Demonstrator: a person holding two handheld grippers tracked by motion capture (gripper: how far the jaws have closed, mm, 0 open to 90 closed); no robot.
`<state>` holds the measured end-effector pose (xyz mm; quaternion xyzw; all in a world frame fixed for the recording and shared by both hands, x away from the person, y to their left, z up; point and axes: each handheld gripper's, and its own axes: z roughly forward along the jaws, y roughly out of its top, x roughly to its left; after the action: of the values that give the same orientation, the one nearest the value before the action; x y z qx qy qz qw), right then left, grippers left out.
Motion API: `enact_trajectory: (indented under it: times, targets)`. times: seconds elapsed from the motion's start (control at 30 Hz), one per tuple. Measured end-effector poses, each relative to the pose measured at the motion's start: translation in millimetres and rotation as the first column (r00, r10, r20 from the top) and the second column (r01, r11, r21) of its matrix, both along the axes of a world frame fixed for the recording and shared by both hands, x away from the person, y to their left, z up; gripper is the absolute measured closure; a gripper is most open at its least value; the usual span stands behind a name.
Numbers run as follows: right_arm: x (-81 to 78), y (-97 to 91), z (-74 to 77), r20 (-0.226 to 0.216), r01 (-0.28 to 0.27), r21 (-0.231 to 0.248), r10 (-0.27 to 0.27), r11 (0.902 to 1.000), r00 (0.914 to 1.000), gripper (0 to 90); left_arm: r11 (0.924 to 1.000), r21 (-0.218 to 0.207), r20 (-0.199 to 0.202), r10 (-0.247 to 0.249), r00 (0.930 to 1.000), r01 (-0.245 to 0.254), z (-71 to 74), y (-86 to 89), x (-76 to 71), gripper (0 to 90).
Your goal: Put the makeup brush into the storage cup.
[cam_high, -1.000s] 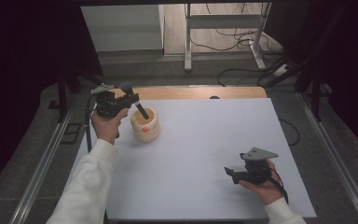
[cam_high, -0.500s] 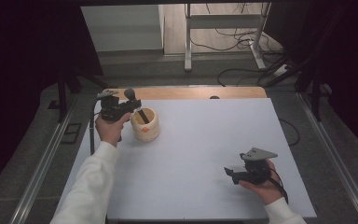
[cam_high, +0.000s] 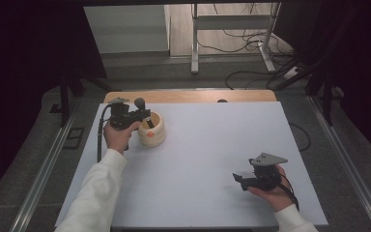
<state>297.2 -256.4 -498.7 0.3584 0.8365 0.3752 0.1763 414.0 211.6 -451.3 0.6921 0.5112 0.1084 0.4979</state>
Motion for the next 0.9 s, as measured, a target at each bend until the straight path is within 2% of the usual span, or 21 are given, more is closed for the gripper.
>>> enact_trajectory:
  times: [0.03, 0.07, 0.1, 0.13, 0.2, 0.33, 0.47, 0.57, 0.6, 0.7, 0.9]
  targets:
    - [0.1, 0.0, -0.1, 0.0, 0.0, 0.0, 0.0, 1.0, 1.0, 16.8, 0.9998, 0.005, 0.015, -0.02, 0.9997, 0.019, -0.1, -0.9, 0.1, 55.3]
    - [0.1, -0.1, -0.2, 0.0, -0.001, -0.001, 0.001, 1.0, 1.0, 16.8, 0.9993, 0.033, 0.008, -0.019, 0.9998, 0.019, 0.7, -2.9, 0.4, 36.7]
    - [0.2, -0.2, -0.3, 0.0, -0.001, -0.001, 0.001, 1.0, 1.0, 16.8, 0.998, 0.062, -0.007, -0.008, 0.9999, 0.009, 1.3, -4.7, 0.3, 22.7]
    - [0.1, -0.2, -0.3, -0.001, -0.001, -0.002, 0.001, 1.0, 1.0, 16.8, 0.9966, 0.082, -0.013, -0.005, 0.9999, 0.006, 2.0, -4.9, -0.7, 15.8]
    - [0.0, -0.1, -0.2, 0.0, -0.002, -0.001, 0.002, 1.0, 1.0, 16.8, 0.9974, 0.072, -0.019, 0.001, 0.9998, 0.0, 4.2, -2.4, -3.8, 8.2]
    - [0.0, -0.2, -0.2, 0.001, 0.0, -0.002, 0.0, 1.0, 1.0, 16.7, 0.9989, 0.046, -0.006, -0.004, 1.0, 0.005, 10.1, 4.5, -11.0, 7.3]
    - [0.0, -2.2, 1.6, 0.026, 0.019, 0.008, -0.019, 0.9998, 0.9995, 16.8, 0.9981, 0.058, 0.003, -0.02, 0.9998, 0.02, 18.7, 10.5, -23.9, 6.9]
    - [-0.1, -4.7, 2.5, 0.03, 0.026, 0.019, -0.026, 0.9995, 0.9992, 16.4, 0.9944, 0.099, 0.022, -0.04, 0.9989, 0.038, 25.1, 15.3, -38.8, 6.8]
    - [0.0, -5.1, 2.5, 0.029, 0.026, 0.022, -0.027, 0.9994, 0.9992, 16.1, 0.9944, 0.096, 0.026, -0.047, 0.9985, 0.045, 25.7, 16.9, -43.5, 7.3]
    - [0.3, -5.3, 2.7, 0.024, 0.027, 0.03, -0.028, 0.9992, 0.9993, 15.4, 0.9926, 0.103, 0.036, -0.068, 0.9971, 0.064, 24.1, 20.4, -56.7, 7.3]
    - [1.1, -8.3, 2.8, 0.02, 0.046, 0.038, -0.046, 0.9982, 0.9987, 15.5, 0.9878, 0.133, 0.05, -0.088, 0.9949, 0.08, 9.6, 21.3, -78.9, 8.0]
